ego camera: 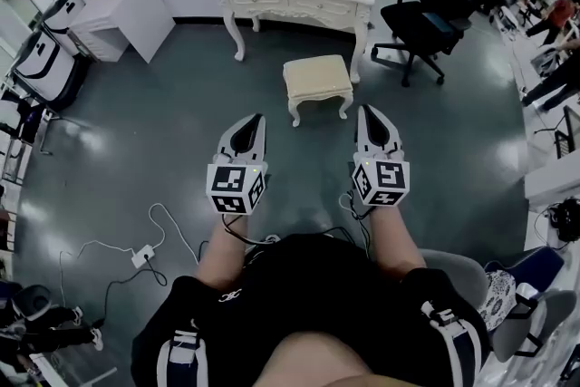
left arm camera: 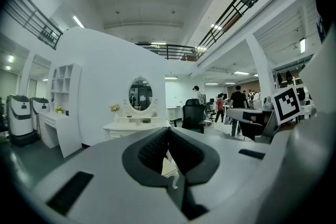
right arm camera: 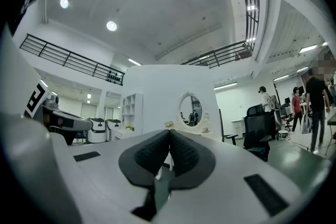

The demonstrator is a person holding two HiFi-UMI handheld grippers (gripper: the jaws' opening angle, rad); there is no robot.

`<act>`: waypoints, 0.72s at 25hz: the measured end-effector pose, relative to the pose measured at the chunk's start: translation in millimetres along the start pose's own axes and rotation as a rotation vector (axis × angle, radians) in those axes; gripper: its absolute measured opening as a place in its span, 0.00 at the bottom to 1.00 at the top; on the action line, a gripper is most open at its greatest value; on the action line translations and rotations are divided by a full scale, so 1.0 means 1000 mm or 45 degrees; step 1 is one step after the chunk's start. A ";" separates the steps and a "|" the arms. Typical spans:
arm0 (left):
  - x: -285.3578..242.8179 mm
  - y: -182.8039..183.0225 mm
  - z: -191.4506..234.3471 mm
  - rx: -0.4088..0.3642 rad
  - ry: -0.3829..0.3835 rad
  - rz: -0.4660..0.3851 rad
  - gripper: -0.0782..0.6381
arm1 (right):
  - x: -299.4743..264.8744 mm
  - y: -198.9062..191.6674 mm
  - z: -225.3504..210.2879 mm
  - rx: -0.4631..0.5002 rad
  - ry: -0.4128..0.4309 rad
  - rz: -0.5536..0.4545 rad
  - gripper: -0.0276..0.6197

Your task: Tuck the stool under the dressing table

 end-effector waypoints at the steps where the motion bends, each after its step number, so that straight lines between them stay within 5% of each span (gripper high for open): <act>1: -0.003 0.000 -0.005 -0.001 0.002 0.000 0.14 | 0.001 0.000 -0.006 0.000 0.003 -0.001 0.07; 18: -0.067 0.002 -0.075 0.009 -0.003 -0.018 0.14 | 0.001 0.002 -0.096 -0.059 0.028 -0.005 0.07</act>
Point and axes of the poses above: the fingertips, and each gripper's own axes: x backward along the fingers, z to its left, y out of its top, the point moved 8 cm from there along x, backward along the fingers, and after that the axes turned 3 degrees about -x, right-handed, at the moved point
